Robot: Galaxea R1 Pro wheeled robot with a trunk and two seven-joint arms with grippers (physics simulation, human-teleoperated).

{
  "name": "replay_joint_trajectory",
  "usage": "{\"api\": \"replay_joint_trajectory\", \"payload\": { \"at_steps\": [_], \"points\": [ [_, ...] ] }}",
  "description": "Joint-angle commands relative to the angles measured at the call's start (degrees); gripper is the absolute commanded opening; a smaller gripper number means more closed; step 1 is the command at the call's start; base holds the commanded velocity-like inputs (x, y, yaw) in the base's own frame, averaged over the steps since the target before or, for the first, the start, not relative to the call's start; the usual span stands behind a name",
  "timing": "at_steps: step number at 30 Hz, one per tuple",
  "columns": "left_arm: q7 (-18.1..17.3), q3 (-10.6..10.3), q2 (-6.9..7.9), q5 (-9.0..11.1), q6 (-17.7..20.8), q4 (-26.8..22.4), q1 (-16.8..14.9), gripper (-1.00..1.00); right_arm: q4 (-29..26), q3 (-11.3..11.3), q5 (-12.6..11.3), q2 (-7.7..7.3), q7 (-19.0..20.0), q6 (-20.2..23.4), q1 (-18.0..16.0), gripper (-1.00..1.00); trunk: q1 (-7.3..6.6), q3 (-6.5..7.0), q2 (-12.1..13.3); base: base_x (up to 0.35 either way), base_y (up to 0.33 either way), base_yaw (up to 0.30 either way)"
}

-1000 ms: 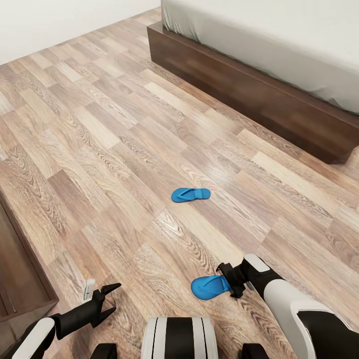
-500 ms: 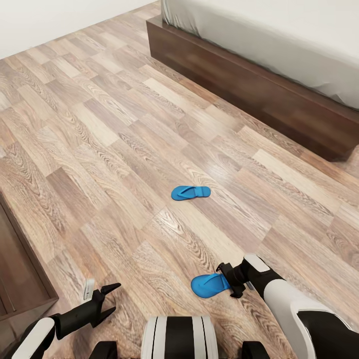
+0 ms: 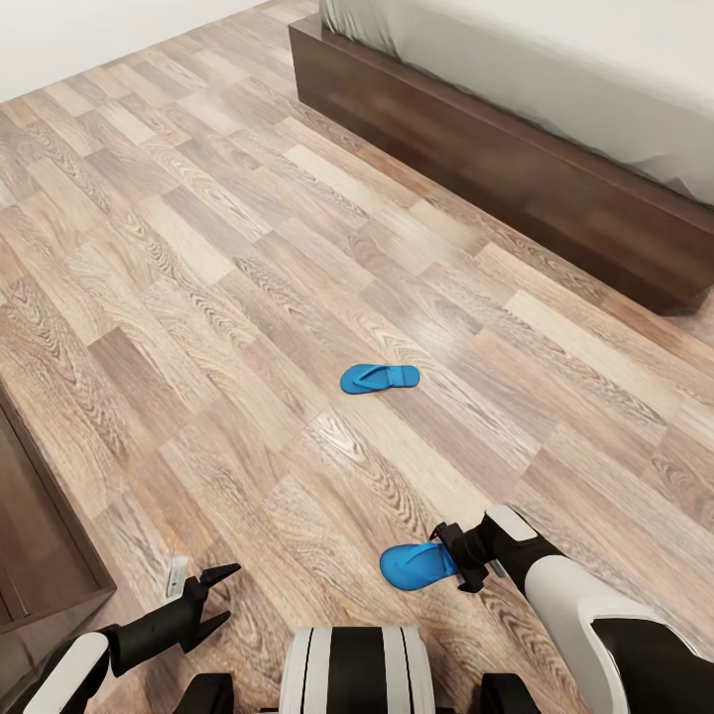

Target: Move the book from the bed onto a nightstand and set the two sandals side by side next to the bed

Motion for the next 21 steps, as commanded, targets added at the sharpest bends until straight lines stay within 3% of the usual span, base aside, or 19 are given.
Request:
{"api": "replay_joint_trajectory", "payload": {
  "at_steps": [1, 20, 21],
  "points": [
    [-0.21, 0.14, -0.02, -0.16, 0.32, 0.03, -0.02, 1.00, -0.11, -0.03, -0.20, -0.01, -0.36, 0.22, 0.01, 1.00, -0.01, -0.03, -0.01, 0.000, 0.000, 0.000],
    [-0.21, 0.14, -0.01, -0.23, 0.33, 0.13, 0.00, 1.00, -0.11, -0.03, -0.20, -0.01, -0.39, 0.22, 0.01, 1.00, -0.01, -0.03, -0.01, 0.000, 0.000, 0.000],
    [-0.21, 0.14, -0.01, -0.24, 0.33, 0.13, -0.02, 1.00, -0.11, -0.03, -0.20, -0.01, -0.39, 0.22, 0.01, -1.00, -0.01, -0.03, -0.01, 0.000, 0.000, 0.000]
  ]
}}
